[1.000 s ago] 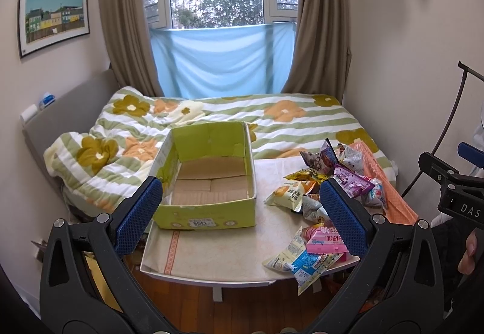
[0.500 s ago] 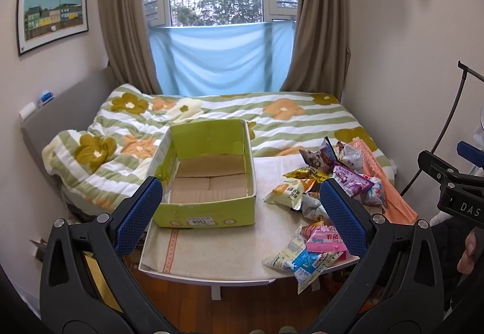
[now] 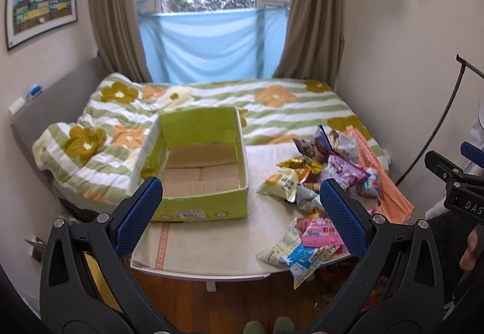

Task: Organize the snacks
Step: 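Lower the left tool onto a grey patterned snack bag while the right tool reaches a blue-white bag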

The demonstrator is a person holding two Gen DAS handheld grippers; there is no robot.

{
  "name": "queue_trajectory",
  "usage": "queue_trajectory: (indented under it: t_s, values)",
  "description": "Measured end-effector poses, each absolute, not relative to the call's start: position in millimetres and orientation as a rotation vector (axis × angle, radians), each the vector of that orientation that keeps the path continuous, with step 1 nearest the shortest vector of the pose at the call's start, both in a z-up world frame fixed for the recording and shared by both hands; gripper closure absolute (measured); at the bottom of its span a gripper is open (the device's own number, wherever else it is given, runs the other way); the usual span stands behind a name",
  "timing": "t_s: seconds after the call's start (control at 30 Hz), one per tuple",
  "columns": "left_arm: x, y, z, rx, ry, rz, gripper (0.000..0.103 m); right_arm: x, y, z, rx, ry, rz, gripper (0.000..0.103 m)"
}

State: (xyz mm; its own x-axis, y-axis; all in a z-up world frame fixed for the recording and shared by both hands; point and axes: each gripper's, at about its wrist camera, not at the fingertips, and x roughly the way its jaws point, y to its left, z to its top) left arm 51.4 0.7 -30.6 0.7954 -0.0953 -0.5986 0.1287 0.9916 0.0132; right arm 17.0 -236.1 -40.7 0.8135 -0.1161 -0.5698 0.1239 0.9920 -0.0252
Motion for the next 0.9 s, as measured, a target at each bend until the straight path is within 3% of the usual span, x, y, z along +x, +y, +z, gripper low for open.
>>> queue_trajectory:
  t_s: [0.4,0.9]
  values:
    - [113.9,-41.1,-107.9,0.040,0.854,-0.271,0.000,51.3,-280.5,-100.5,-0.027,0.720,-0.179,0.001]
    - [204.9,-146.6,-225.4,-0.026,1.155,-0.309,0.001,147.7,-339.9,-229.0,-0.082,0.941,-0.023,0.001]
